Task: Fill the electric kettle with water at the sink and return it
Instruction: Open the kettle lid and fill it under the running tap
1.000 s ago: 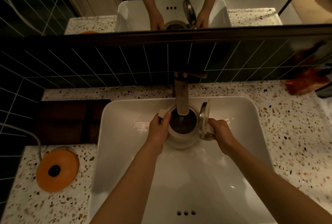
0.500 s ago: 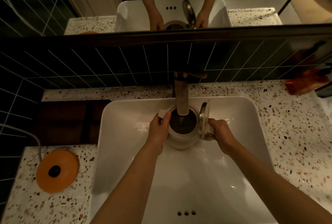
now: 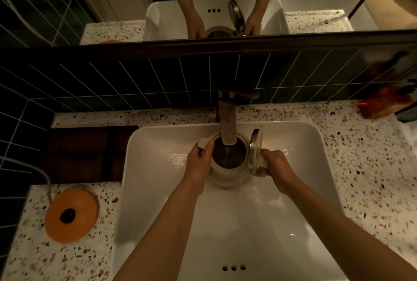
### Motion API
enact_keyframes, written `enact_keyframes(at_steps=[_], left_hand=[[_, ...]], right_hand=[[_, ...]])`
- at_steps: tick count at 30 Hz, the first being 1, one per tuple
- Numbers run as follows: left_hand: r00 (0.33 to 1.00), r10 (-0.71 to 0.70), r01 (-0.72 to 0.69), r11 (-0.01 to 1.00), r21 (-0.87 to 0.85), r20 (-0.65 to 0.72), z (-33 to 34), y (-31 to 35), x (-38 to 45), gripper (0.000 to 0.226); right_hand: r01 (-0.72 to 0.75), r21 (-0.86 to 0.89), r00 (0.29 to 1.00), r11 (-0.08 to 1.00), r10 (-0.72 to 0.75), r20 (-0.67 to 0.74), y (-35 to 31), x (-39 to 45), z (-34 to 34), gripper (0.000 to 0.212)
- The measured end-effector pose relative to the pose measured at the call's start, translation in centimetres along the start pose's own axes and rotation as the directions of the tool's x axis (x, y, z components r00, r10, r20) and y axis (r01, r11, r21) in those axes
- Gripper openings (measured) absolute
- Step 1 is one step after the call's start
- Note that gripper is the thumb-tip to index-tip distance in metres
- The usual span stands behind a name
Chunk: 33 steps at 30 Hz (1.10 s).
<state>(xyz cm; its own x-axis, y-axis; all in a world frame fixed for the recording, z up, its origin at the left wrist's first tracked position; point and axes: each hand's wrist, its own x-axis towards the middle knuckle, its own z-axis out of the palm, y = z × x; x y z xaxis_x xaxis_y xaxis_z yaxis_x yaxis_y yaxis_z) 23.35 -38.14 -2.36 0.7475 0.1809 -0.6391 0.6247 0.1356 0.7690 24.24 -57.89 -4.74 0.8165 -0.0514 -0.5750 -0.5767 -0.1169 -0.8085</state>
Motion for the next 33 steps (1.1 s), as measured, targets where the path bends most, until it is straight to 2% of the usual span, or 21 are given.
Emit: enact_keyframes(at_steps=[5,16,25,29,33], left_hand=[[1.000,0.000,0.000,1.000,0.010,-0.001,0.00,0.01,0.00,0.009],[1.000,-0.011,0.011,1.000,0.000,-0.013,0.04,-0.09,0.04,0.024],[1.000,-0.021,0.021,1.000,0.006,-0.012,0.11,0.02,0.02,0.020],[0.999,-0.042,0.043,0.999,0.015,-0.014,0.03,0.08,0.04,0.010],[0.999,-0.051,0.052,0.998,0.039,-0.009,-0.08,0.15,0.04,0.013]], right_hand=[[0.018,-0.006,1.000,1.000,-0.018,0.000,0.14,0.08,-0.10,0.034],[0.017,0.004,1.000,1.000,-0.017,0.003,-0.02,-0.14,-0.02,0.037],[0.004,0.008,1.000,1.000,-0.003,-0.011,-0.27,-0.26,0.05,0.036],[0.010,-0.002,1.000,1.000,-0.010,0.000,-0.31,-0.28,0.02,0.035],[0.008,0.007,1.000,1.000,-0.008,0.002,-0.33,-0.35,0.04,0.036]])
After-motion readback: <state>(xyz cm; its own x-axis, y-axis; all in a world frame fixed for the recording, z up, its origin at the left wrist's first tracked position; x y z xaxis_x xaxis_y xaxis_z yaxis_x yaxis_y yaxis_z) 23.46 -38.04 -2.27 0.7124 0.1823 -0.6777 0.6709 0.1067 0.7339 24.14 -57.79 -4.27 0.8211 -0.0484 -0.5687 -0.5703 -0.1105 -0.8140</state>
